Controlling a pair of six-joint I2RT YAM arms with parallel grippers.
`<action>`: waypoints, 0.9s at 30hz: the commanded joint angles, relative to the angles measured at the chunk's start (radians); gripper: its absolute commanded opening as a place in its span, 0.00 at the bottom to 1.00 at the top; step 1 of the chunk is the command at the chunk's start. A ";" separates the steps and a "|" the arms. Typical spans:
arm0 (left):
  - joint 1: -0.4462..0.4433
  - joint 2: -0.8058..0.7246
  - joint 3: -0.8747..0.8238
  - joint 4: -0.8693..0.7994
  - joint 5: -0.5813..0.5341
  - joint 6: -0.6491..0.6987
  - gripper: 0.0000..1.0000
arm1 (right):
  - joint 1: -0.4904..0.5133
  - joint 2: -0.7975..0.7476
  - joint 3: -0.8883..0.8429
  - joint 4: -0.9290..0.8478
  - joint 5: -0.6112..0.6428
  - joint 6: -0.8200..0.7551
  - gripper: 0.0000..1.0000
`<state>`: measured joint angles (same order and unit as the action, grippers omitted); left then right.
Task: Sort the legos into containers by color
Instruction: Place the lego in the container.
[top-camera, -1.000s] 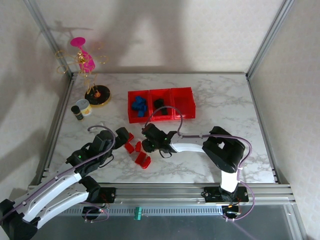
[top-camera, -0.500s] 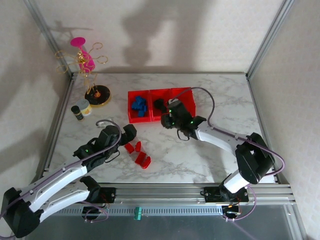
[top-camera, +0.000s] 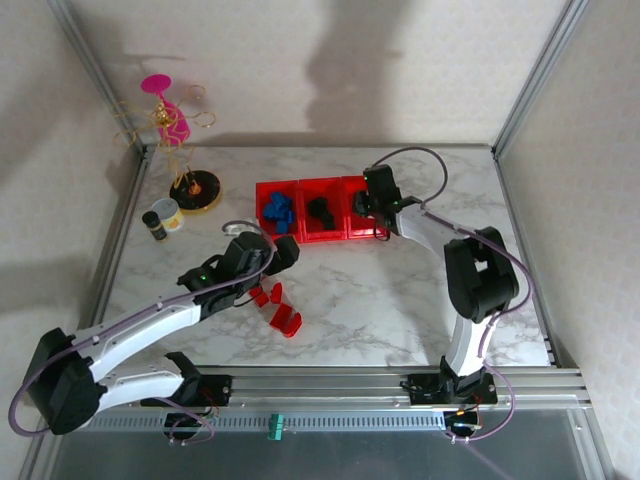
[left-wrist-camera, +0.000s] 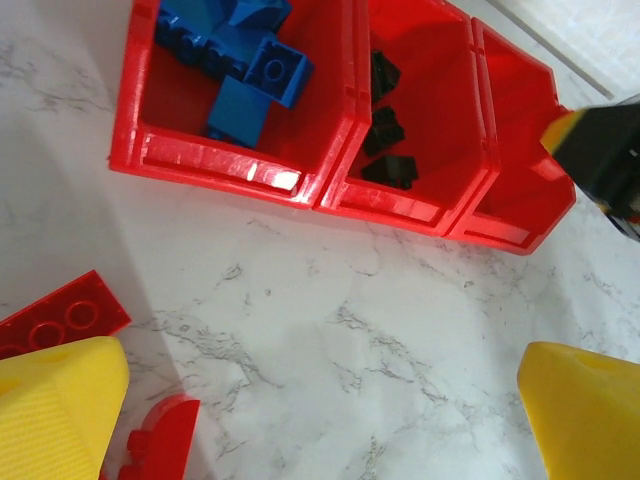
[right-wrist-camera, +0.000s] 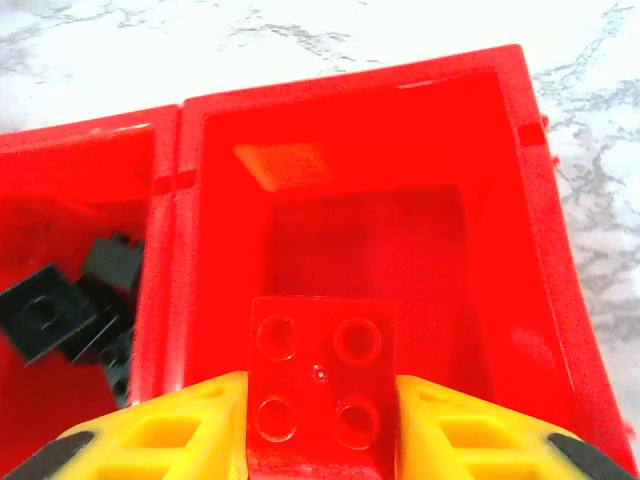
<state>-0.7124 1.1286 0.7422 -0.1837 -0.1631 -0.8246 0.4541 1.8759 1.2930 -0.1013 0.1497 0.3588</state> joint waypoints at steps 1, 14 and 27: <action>-0.010 0.038 0.046 0.029 0.016 0.031 1.00 | -0.013 0.057 0.089 0.002 0.012 -0.029 0.42; -0.010 0.023 0.064 0.004 -0.020 0.056 1.00 | -0.004 -0.061 0.025 0.014 -0.036 -0.035 0.53; -0.007 -0.137 0.016 -0.097 -0.097 0.033 1.00 | 0.116 -0.281 -0.157 -0.029 -0.078 0.009 0.58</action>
<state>-0.7128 1.0359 0.7757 -0.2253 -0.2111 -0.7856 0.5465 1.6405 1.1767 -0.1009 0.0940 0.3481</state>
